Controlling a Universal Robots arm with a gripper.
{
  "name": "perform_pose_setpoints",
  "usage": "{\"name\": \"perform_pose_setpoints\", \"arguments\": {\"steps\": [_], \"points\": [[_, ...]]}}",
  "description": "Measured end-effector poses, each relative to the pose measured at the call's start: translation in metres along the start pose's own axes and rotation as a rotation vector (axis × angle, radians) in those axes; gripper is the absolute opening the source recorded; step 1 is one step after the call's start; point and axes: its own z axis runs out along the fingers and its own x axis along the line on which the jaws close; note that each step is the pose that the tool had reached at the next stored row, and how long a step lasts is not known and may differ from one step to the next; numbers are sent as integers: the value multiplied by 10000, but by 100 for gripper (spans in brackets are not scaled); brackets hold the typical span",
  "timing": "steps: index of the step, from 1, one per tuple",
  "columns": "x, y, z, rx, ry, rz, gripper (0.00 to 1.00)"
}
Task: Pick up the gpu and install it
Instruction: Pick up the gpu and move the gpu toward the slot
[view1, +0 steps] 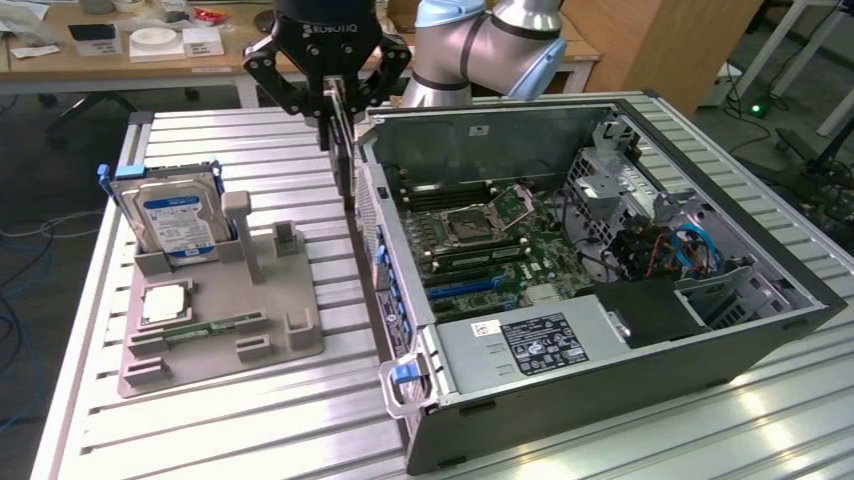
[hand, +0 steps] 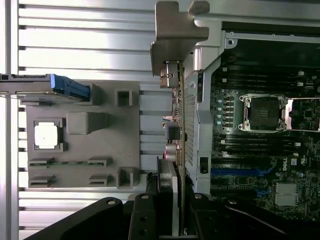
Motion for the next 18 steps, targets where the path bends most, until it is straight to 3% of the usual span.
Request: {"name": "perform_pose_setpoints", "arguments": {"steps": [18], "points": [[-198,-2,6,0,0,0,28]]}}
